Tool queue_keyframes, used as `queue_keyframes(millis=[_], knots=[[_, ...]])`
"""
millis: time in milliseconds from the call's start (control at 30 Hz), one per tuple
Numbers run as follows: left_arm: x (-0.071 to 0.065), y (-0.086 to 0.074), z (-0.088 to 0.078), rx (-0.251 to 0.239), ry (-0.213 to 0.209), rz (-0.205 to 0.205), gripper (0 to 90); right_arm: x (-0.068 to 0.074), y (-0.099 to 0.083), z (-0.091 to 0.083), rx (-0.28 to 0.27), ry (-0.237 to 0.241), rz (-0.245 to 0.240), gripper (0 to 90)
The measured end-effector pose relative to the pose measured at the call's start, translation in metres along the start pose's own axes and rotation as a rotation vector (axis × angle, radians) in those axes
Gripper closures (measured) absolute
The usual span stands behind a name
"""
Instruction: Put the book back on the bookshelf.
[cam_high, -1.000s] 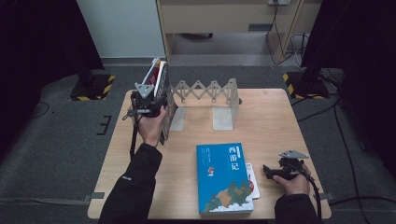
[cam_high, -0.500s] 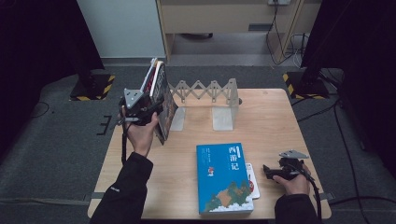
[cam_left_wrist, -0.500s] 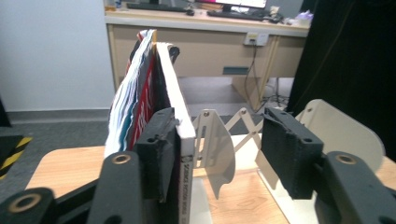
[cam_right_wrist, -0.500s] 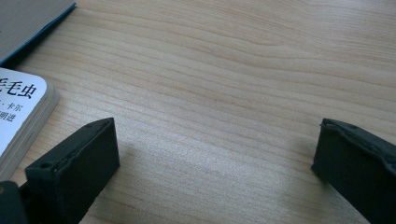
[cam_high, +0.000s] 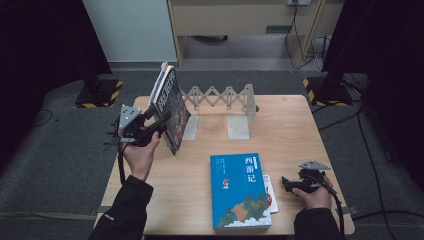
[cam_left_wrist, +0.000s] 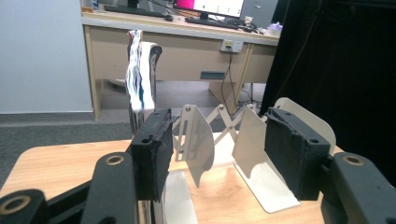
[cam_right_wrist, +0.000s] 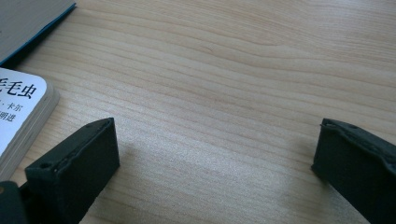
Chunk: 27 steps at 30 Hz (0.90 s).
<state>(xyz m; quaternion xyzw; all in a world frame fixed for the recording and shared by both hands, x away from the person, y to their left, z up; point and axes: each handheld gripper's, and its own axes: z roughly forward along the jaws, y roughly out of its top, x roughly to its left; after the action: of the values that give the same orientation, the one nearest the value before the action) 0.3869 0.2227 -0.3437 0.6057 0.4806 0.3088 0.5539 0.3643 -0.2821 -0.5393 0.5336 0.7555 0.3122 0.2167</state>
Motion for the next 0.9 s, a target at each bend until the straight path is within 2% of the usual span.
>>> queue_keyframes(millis=[167, 267, 367, 633, 733, 800, 900], knots=[[0.002, -0.010, -0.008, 0.025, -0.031, -0.013, 39.6, 0.000, 0.000, 0.000, 0.000, 0.000, 0.001, 0.3], [0.001, -0.020, -0.011, 0.045, -0.061, -0.030, 38.4, 0.000, 0.000, 0.000, 0.000, 0.000, 0.000, 0.3], [0.000, -0.031, -0.011, 0.070, -0.080, -0.030, 37.6, 0.000, 0.000, 0.000, 0.000, 0.001, 0.000, 0.3], [-0.009, -0.067, -0.007, 0.156, -0.140, -0.048, 36.1, 0.000, 0.000, 0.000, -0.003, 0.000, 0.002, 0.1], [-0.012, -0.076, -0.002, 0.194, -0.145, -0.035, 35.5, -0.001, 0.000, 0.000, -0.004, 0.001, 0.004, 0.8], [-0.014, -0.083, 0.000, 0.208, -0.158, -0.045, 34.6, -0.001, 0.001, -0.002, -0.005, -0.002, 0.011, 6.9], [-0.018, -0.093, 0.003, 0.239, -0.172, -0.037, 33.9, 0.001, 0.003, -0.007, 0.021, 0.002, -0.006, 17.5]])
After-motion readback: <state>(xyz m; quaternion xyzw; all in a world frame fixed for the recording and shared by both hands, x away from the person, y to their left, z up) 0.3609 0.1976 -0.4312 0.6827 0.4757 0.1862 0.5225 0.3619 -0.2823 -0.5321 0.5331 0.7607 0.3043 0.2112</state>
